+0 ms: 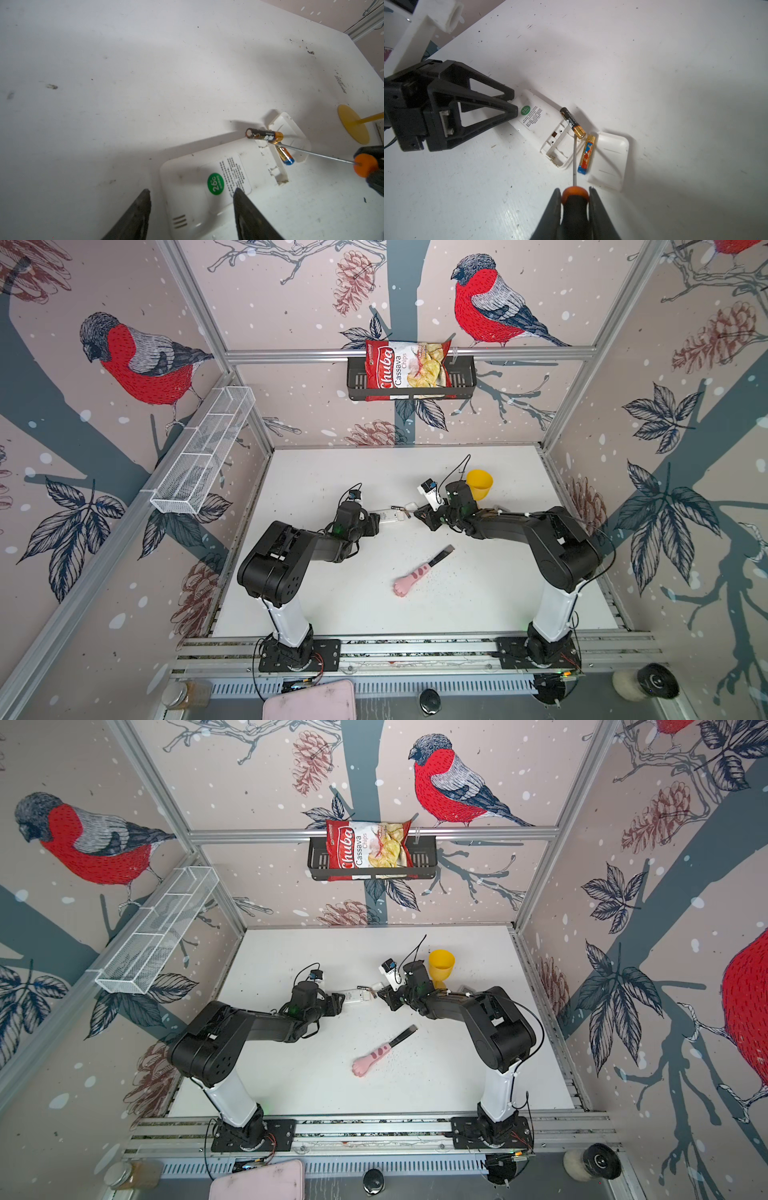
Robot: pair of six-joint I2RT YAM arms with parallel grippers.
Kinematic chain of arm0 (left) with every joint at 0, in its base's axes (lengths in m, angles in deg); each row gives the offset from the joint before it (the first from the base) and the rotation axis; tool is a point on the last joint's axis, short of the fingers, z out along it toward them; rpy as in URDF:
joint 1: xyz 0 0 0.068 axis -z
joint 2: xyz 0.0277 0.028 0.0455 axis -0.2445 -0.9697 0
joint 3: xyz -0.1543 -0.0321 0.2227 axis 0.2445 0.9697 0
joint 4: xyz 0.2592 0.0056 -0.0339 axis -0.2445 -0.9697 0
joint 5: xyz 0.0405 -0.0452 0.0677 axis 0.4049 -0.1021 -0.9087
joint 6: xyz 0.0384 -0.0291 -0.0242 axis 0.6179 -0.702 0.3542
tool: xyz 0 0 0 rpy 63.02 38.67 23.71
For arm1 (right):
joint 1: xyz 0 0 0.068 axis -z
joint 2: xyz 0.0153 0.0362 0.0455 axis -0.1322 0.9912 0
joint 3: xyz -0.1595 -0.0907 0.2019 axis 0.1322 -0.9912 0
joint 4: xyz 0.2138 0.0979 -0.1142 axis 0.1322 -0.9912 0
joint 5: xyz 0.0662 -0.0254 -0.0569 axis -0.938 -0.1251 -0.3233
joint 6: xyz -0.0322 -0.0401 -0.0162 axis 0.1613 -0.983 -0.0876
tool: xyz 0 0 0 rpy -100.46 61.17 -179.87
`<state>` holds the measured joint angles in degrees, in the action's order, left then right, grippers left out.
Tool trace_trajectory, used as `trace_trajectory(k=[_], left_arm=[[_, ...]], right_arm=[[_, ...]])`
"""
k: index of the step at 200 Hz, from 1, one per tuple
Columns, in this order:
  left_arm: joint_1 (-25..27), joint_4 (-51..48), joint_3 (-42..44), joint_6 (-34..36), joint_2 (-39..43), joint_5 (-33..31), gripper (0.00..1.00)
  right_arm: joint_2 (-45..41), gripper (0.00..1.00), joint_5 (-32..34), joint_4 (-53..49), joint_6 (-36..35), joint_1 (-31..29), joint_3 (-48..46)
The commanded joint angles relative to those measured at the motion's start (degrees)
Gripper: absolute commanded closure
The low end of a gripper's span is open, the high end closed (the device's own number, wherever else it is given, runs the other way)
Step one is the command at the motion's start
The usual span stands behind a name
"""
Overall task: Unload the batteries from the remote control
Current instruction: 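Lever the black battery up and flick it out with the screwdriver, then carry the screwdriver away from the white remote with the right gripper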
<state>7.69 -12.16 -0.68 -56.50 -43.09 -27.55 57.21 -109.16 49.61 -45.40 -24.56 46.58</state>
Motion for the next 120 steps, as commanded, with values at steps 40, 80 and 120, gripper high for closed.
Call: trace_trajectory(k=[40,80,120], left_arm=[[-0.1,0.2,0.0,0.5,0.2,0.1,0.37],[-0.1,0.9,0.7,0.0,0.6,0.3,0.37],[0.0,1.4,2.3,-0.8,2.3,0.4,0.36]], right_arm=[[-1.2,1.00,-2.6,2.0,1.9,1.1,0.7],[2.3,1.00,-4.7,4.1,6.2,4.2,6.7],[15.5,1.00,5.3,-5.3,7.9,5.0,26.6]])
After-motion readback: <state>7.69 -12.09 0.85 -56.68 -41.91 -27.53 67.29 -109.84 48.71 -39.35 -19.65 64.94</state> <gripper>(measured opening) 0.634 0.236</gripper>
